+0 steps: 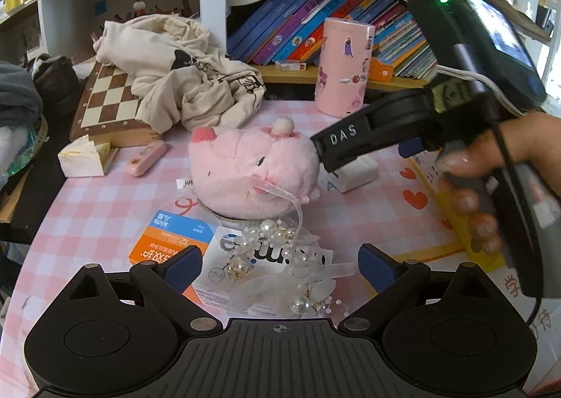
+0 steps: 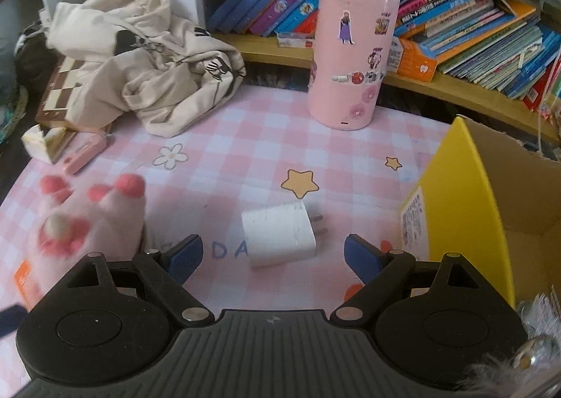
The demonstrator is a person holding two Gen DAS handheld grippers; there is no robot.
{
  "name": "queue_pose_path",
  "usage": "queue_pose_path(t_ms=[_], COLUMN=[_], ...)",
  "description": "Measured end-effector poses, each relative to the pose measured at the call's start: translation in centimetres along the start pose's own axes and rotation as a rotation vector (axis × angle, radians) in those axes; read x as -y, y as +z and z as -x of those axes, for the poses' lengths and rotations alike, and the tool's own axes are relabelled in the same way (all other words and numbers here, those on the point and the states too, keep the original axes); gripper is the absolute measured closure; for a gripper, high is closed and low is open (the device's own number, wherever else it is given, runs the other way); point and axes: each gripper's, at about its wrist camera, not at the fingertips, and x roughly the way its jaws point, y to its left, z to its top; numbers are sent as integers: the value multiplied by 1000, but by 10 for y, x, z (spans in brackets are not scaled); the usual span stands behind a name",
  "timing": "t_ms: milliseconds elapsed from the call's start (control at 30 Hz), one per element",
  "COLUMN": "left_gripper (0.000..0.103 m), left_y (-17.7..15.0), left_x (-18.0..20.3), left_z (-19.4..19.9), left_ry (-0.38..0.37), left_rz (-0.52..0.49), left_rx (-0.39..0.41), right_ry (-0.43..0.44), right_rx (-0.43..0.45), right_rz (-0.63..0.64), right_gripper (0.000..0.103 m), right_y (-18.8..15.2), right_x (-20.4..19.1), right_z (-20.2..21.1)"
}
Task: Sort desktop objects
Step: 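Close the right gripper on the white plug charger while the left approaches the pearl bag, then close the left gripper on the clear pearl ribbon bag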
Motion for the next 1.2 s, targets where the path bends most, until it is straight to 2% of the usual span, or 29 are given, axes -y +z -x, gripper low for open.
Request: queue_pose_path(t_ms=[200,367,600,700,767,833,933,1200], left_gripper=[6,11,16,17,22,27,39,50], left_y=[-1,-2,-3,-3,-3,-3,-2,-3], left_x=[-1,-2,-5,-3,-2,-1,-1,0], left_z=[-6,-8,-8,-8,-8,-7,-6,-3], left_ry=[0,8,19,26,26,26,24,6], left_rz=[15,20,35,21,12,3,-5,-36], left_rx=[-19,-29,-30,-30,-31,-32,-30,-33], right_ry=[-17,-21,-17,-6,0,1,7,36], right_rx=[-36,-55,-102,-95,-90,-83,-85,-91], right_rz=[-10,6,-2,-12,-14,-16,-11,-15], right_gripper=[15,15,28,28,30,36,37,37], right_y=[7,11,9,9,8,8,7,-3], right_x=[1,-1,2,4,5,6,6,5], right_z=[-24,-38,-52,-53,-53,-52,-50,-35])
